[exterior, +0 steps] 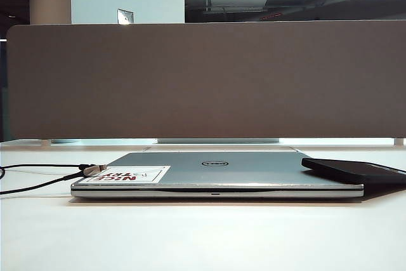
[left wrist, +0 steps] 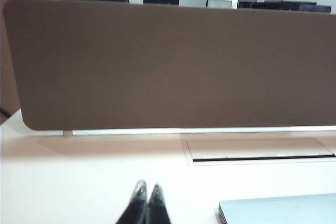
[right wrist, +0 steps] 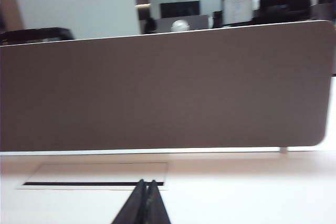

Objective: Pick up the charging cable and the phone, plug the charging cable into the charging port on the phone, and finally place them back on the table.

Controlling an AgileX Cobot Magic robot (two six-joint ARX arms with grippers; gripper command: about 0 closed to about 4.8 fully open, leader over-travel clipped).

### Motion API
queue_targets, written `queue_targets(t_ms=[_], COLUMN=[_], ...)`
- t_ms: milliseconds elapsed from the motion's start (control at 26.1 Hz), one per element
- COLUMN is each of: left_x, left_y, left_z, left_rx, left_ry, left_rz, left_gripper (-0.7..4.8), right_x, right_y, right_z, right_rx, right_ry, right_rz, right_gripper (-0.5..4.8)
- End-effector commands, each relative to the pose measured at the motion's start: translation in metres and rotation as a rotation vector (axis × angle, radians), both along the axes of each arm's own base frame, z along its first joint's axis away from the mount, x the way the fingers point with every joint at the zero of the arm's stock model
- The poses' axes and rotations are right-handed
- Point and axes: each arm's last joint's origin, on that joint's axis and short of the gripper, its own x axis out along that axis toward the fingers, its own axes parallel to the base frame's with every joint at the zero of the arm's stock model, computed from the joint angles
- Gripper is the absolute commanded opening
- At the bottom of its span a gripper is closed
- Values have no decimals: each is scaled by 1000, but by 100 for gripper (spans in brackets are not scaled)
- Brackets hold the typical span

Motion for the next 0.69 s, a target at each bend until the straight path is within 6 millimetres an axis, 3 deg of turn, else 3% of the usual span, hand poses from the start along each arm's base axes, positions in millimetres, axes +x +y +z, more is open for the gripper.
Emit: queue_targets(t_ms=[38,345,690], left_x=[7,41,87], left_y=[0,-8,-45], left_z=[9,27,33], left_rx=[-2,17,169], left_ry=[14,137,266], left_rz=[-2,-51,-216], left_gripper=[-6,-6,-6], right_x=[4,11,9], right_y=[1,2,2], right_z=[14,29,31], right_rx=[-5,-6,-7], right_ry=[12,36,138], right_rz=[46,54,56], right_gripper=[-5,-5,-5])
